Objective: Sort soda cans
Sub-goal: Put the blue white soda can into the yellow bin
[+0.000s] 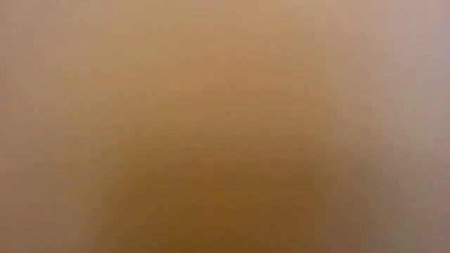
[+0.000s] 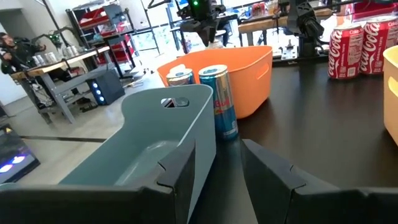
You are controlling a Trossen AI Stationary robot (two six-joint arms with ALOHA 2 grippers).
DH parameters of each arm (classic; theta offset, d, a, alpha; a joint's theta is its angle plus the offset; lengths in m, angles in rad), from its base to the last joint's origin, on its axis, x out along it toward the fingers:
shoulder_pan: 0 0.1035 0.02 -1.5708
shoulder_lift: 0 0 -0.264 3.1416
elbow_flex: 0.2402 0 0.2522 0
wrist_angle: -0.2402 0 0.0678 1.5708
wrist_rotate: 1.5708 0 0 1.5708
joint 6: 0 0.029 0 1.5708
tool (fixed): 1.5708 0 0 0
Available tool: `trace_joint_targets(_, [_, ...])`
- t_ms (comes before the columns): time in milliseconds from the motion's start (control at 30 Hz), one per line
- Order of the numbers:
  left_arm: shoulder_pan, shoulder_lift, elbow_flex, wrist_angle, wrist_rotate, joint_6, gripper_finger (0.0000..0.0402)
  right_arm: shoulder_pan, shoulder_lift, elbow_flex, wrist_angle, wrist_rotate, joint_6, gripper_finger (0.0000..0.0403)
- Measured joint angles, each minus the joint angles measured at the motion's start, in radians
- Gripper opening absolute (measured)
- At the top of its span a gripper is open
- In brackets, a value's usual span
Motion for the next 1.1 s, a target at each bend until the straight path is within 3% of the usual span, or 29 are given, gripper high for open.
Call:
trace_joint_targets(333, [0.000, 0.000, 0.000, 0.000, 0.000, 0.001, 0.0126, 0.003, -0.001, -0.007, -0.001, 0.019, -0.017, 0.0082])
trace_joint_targets(533, [0.000, 0.000, 0.000, -0.001, 0.000, 0.002, 0.0126, 0.012, -0.001, -0.002, -0.012, 0.018, -0.042, 0.0074])
trace_joint_targets(767, [0.000, 0.000, 0.000, -0.001, 0.000, 0.005, 0.0126, 0.030, 0.002, 0.022, -0.010, 0.091, -0.031, 0.0102])
trace_joint_targets(1100, [0.000, 0.000, 0.000, -0.018, 0.000, -0.013, 0.0126, 0.022, 0.003, 0.021, -0.029, 0.107, 0.035, 0.0163])
